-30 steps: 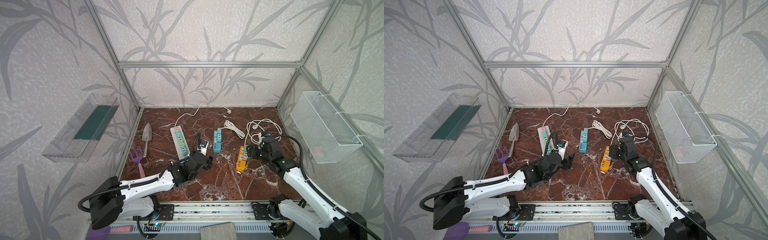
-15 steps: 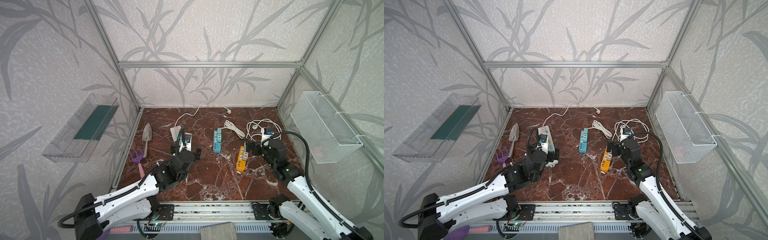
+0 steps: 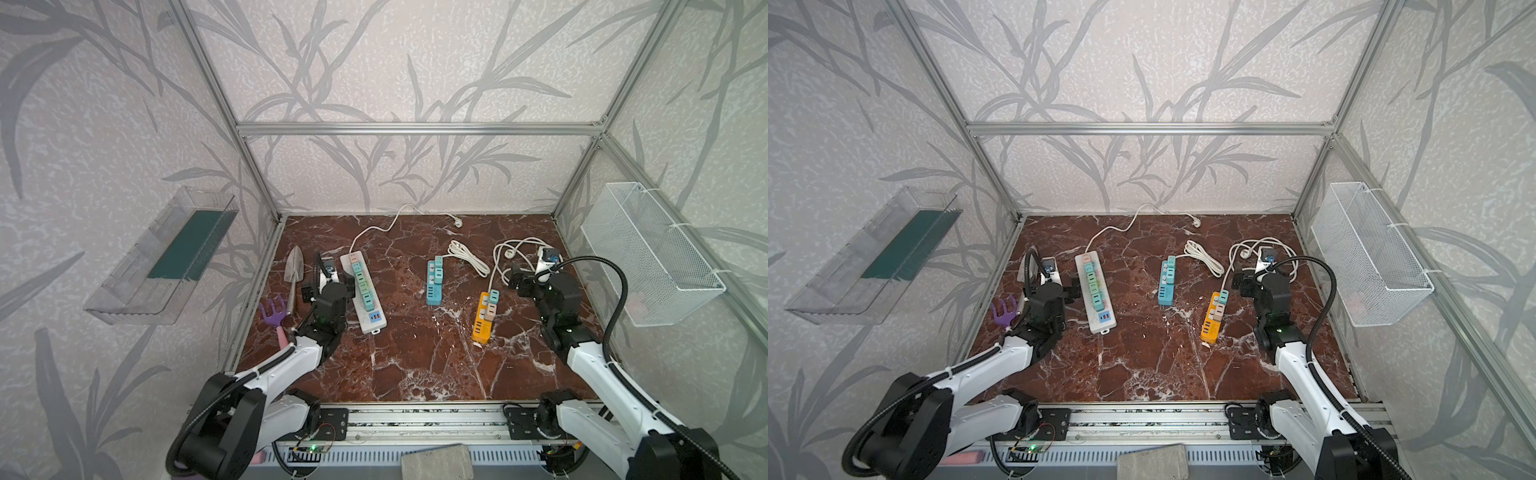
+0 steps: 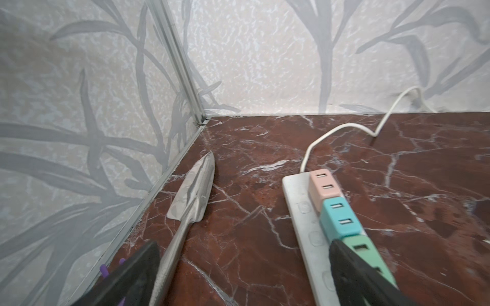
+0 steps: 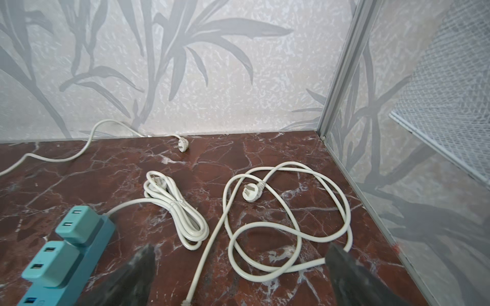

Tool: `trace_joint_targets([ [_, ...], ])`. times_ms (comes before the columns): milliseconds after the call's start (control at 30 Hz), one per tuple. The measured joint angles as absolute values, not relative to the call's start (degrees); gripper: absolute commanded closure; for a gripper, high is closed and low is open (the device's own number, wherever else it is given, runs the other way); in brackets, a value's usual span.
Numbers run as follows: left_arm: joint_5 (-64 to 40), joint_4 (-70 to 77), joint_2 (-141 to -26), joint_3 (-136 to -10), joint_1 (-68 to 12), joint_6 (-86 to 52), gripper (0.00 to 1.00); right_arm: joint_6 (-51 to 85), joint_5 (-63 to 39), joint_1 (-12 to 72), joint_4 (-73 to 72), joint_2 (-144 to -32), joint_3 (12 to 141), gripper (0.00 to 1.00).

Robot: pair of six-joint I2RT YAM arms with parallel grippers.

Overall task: Insert plugs into power strip
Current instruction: Reset both arms

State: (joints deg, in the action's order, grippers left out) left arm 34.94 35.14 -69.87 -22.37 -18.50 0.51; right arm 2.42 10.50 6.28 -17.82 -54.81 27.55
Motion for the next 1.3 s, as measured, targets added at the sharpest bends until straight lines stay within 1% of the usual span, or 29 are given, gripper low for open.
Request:
trace_joint_targets([
  [100,32.62,38.83,-75.09,-21.3,-15.16,2.79,0.01,1.37,9.93,5.78,-20.27,-56.16,26.3,0.01],
  [200,29.58,42.81,-77.97,-20.47,-12.29,3.46,0.01,0.3,9.28,5.63,-22.09,-58.0,25.26,0.01],
  [367,26.06,58.0,-87.9,-16.67,-7.66,2.87,0.01,-1.85,8.05,5.56,-25.96,-60.16,21.98,0.01],
  [500,23.42,63.42,-91.94,-13.67,-3.57,0.4,0.01,-3.25,7.22,5.56,-29.71,-61.67,18.92,0.01],
  [600,20.1,61.95,-91.29,-15.38,-1.69,-0.78,0.01,-3.7,6.57,5.54,-34.65,-63.88,16.36,0.01],
  [700,16.23,58.63,-91.18,-19.55,-0.86,-1.23,0.01,-3.92,6.37,5.54,-40.95,-68.36,14.44,0.01],
  [767,14.41,57.56,-90.94,-21.06,-0.56,-1.39,0.01,-3.9,6.35,5.54,-46.06,-72.86,13.67,0.01],
  [900,12.34,56.03,-90.76,-21.28,-0.27,-1.72,0.01,-2.87,7.09,5.56,-60.99,-84.9,11.97,0.01],
  [967,11.94,55.61,-90.76,-21.28,-0.25,-1.72,0.01,-2.57,7.99,5.63,-65.54,-90.78,11.75,0.01],
  [1000,11.81,55.44,-90.76,-21.28,-0.25,-1.72,0.01,-2.17,8.58,5.63,-65.23,-91.9,11.77,0.01],
  [1100,11.6,54.81,-90.76,-21.28,-0.25,-1.72,0.01,-0.82,10.22,5.58,-64.55,-90.76,12.38,0.01],
  [1200,11.46,54.5,-90.76,-21.28,-0.25,-1.72,0.01,-0.47,10.74,5.54,-67.77,-91.29,13.04,0.01],
  [1300,11.4,54.41,-90.76,-21.28,-0.25,-1.72,0.01,-0.23,11.11,5.54,-67.9,-91.37,13.13,0.01],
])
